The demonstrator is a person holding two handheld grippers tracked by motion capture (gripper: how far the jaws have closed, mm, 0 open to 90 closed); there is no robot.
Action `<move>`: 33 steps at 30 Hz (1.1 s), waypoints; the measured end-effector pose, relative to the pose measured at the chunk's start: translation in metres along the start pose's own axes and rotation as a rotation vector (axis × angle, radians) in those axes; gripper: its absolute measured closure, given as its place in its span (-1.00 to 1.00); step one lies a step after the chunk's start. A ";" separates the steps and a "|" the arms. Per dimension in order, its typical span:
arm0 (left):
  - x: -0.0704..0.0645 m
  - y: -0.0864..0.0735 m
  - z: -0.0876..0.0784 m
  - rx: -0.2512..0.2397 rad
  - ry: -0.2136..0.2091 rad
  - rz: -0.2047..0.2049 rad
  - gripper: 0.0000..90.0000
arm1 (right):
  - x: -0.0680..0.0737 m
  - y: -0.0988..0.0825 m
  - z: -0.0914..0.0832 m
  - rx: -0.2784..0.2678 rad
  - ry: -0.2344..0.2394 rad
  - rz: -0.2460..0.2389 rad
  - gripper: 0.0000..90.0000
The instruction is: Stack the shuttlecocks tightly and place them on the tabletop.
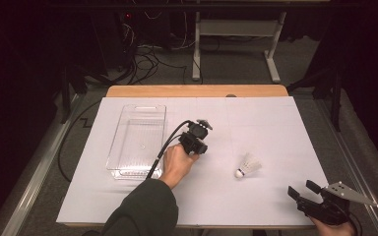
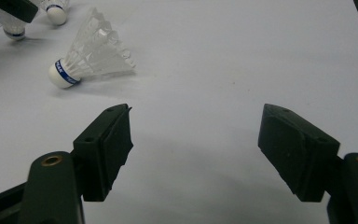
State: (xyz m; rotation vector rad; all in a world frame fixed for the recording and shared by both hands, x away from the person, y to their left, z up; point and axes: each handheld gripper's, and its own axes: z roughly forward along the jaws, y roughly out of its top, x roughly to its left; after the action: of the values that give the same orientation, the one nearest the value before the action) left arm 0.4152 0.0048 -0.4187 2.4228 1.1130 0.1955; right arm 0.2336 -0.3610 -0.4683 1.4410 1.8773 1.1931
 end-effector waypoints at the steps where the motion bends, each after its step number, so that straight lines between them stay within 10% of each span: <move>1: 0.000 0.000 0.001 -0.003 -0.001 0.002 0.81 | 0.000 0.000 0.000 -0.001 0.001 -0.001 -0.42; 33: -0.016 0.013 0.023 -0.014 -0.017 0.043 0.73 | 0.000 0.000 0.001 0.002 0.006 -0.004 -0.42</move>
State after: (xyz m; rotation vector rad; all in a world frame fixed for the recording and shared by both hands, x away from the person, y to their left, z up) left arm 0.4208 -0.0226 -0.4318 2.4334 1.0494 0.1949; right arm 0.2345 -0.3608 -0.4688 1.4355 1.8850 1.1958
